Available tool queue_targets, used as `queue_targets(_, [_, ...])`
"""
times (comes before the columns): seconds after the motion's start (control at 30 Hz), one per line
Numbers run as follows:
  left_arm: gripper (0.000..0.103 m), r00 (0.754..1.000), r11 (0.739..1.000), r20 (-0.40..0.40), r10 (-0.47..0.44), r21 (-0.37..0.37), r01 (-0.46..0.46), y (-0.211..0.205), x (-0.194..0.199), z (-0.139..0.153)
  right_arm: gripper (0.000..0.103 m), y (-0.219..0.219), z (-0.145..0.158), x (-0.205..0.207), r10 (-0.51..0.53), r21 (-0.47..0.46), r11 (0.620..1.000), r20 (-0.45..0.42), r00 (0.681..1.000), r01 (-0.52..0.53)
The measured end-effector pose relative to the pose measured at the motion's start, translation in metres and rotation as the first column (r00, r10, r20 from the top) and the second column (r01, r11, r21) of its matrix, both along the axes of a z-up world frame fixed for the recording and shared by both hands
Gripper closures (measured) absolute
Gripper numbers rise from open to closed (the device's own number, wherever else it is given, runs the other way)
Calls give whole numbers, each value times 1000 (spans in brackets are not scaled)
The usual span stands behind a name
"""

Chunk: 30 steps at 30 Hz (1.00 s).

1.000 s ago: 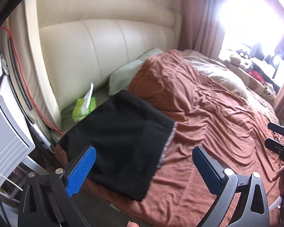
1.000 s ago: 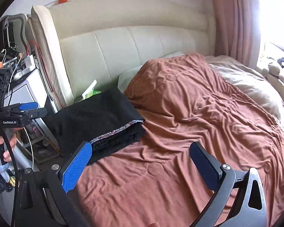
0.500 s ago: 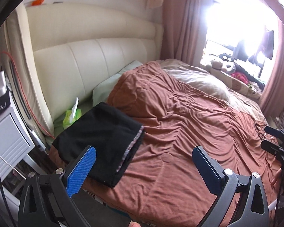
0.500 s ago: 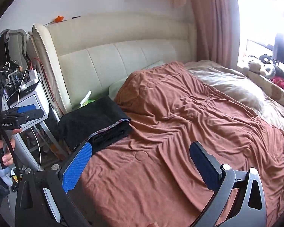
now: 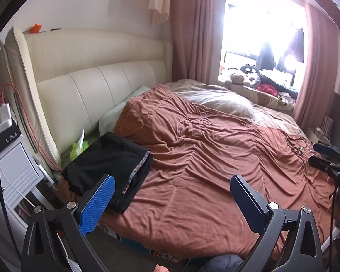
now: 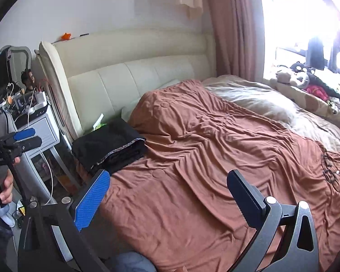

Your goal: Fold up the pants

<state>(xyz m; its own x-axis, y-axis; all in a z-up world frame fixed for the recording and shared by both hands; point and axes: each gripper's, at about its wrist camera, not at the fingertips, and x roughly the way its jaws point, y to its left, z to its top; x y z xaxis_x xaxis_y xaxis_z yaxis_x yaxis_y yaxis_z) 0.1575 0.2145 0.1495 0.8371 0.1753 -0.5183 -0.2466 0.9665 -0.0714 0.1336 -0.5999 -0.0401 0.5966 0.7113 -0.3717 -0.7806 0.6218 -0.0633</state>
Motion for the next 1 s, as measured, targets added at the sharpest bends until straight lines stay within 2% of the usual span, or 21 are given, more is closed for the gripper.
queue_targets(0.23, [1, 999, 999, 41, -27, 23, 26, -27, -41, 5, 0, -46, -1, -53, -49, 14, 999, 44, 998, 49])
queue_targets(0.53, [1, 993, 994, 70, -91, 72, 86, -66, -95, -2, 0, -81, -15, -112, -76, 31, 997, 80, 994, 74])
queue_targets(0.8, [1, 986, 987, 89, -141, 90, 133, -98, -132, -18, 0, -112, -39, -139, -94, 57, 994, 56, 994, 91])
queue_targets(1.0, [1, 980, 985, 124, -154, 98, 142, -118, -148, -32, 0, -137, -54, -160, -127, 38, 992, 95, 987, 124])
